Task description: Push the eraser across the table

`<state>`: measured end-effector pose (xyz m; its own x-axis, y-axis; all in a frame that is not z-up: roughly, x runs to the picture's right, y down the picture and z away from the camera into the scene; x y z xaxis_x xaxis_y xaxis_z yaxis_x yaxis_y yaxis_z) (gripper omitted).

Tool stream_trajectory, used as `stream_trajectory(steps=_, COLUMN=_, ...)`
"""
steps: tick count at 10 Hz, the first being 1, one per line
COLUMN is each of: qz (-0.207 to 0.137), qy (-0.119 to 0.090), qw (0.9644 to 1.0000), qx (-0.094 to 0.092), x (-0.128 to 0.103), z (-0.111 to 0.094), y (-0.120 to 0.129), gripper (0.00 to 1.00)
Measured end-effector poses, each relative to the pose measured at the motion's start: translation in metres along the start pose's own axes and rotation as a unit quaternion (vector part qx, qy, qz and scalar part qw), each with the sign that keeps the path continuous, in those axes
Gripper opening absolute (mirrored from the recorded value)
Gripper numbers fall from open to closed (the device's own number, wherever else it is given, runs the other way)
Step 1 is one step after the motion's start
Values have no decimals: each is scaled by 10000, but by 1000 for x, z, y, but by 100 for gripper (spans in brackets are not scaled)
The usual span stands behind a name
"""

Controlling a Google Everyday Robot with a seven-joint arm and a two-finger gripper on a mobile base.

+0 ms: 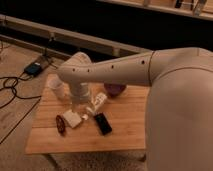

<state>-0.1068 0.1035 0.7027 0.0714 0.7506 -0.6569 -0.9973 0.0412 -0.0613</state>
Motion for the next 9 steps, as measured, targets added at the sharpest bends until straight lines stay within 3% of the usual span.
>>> stream_trajectory(steps=6, qz=-3, qy=2, qw=10000, qx=-1, x=0, z=0, y=0, gripper=65)
stream_trajectory(steps=9, qz=-88, qy=50, qw=9999, qx=-49, x=-4, z=9, y=-14, gripper=65)
